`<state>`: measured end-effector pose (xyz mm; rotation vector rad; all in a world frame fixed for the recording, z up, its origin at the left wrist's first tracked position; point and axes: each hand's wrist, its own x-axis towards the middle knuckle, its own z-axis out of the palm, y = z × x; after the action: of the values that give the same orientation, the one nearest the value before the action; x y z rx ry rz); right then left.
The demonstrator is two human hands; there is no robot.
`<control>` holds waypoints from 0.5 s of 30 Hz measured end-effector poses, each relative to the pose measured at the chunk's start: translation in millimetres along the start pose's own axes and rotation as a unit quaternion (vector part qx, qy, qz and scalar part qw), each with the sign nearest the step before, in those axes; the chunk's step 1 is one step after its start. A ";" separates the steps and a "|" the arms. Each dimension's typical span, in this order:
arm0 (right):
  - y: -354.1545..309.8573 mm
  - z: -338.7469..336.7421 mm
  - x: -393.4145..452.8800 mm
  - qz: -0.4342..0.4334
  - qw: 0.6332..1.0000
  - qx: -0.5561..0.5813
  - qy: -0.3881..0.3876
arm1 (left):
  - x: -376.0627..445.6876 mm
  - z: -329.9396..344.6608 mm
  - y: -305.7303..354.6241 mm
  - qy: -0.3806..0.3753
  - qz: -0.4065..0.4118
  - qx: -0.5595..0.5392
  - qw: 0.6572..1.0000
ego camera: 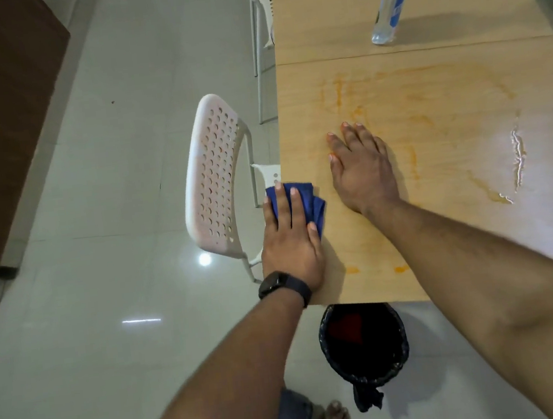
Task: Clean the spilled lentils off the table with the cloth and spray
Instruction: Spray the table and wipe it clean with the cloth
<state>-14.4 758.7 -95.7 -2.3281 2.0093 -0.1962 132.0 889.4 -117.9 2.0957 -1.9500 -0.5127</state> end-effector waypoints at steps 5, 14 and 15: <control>-0.2 -3.9 -4.7 0.006 1.000 0.004 -0.011 | -69.7 3.9 4.2 -0.001 -0.019 0.029 0.999; -2.7 4.5 -3.5 0.013 1.000 0.002 0.013 | 32.4 -1.8 4.1 0.002 -0.029 0.026 0.999; -2.5 5.5 -0.8 0.010 1.000 0.003 0.017 | 52.4 -4.5 4.6 0.004 -0.029 0.023 0.999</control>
<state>-11.3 759.6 -100.8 -2.3159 2.0437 -0.2429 132.3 836.7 -117.0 2.1841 -1.9187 -0.4755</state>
